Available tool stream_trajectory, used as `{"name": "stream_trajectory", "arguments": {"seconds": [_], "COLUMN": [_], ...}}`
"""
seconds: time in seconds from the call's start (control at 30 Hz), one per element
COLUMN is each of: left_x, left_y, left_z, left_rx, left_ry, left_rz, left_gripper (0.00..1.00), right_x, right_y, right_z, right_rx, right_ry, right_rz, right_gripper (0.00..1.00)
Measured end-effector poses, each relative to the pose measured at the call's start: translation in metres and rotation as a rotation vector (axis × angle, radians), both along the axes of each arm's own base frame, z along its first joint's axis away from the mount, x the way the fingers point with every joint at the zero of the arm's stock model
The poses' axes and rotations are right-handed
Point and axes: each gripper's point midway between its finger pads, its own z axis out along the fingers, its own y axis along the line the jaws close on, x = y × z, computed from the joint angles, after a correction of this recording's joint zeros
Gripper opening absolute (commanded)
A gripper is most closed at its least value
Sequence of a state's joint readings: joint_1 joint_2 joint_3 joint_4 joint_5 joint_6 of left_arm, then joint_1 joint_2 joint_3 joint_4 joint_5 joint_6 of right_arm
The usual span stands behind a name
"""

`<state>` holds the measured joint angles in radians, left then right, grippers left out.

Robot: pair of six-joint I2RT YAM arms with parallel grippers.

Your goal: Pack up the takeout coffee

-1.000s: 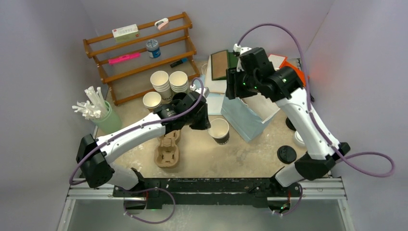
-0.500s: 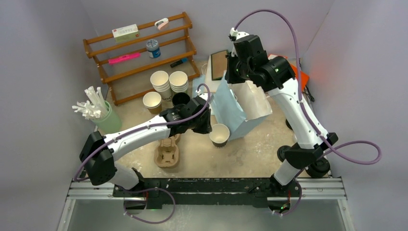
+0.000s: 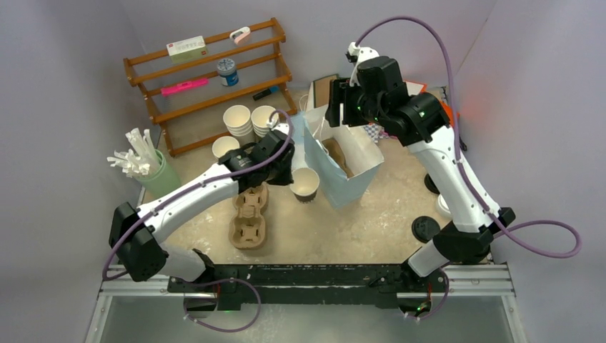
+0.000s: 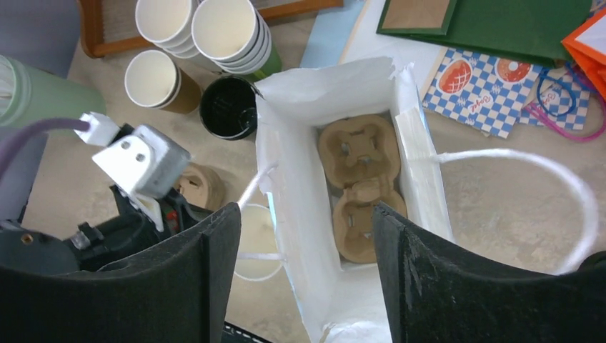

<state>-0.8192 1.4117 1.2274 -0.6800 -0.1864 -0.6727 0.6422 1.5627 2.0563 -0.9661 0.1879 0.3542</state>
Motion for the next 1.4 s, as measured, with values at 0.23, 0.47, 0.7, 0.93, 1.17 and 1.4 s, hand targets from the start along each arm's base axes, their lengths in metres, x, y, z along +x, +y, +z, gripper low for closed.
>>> {"name": "stream_trajectory", "arguments": {"seconds": [0.23,0.47,0.7,0.93,1.17,1.4], "left_x": [0.013,0.031,0.027,0.008,-0.034,-0.033], "left_y": [0.046,0.070,0.072,0.048,0.010,-0.017], "left_z": [0.023,0.063,0.062,0.014,-0.037,-0.049], "left_rx": [0.022,0.036,0.030,-0.041,0.010,-0.020], "left_ry": [-0.025,-0.088,-0.054,0.064,0.132,0.096], "left_rz": [0.113,0.177,0.160,0.081,-0.058,-0.107], "left_gripper": [0.00,0.00,0.00,0.00,0.00,0.00], "right_x": [0.000,-0.005,-0.004,-0.003,-0.007,-0.035], "right_y": [0.002,0.000,0.002,0.001,-0.034,-0.107], "right_z": [0.018,0.038,0.050,0.053,0.052,0.011], "right_rx": [0.031,0.066,0.089,0.094,0.018,-0.057], "right_ry": [-0.052,-0.110,-0.151,-0.170,-0.180,-0.077], "right_rz": [0.020,0.034,0.046,0.046,-0.086,-0.296], "right_gripper": [0.73,0.74,0.74,0.74,0.76,0.80]}}
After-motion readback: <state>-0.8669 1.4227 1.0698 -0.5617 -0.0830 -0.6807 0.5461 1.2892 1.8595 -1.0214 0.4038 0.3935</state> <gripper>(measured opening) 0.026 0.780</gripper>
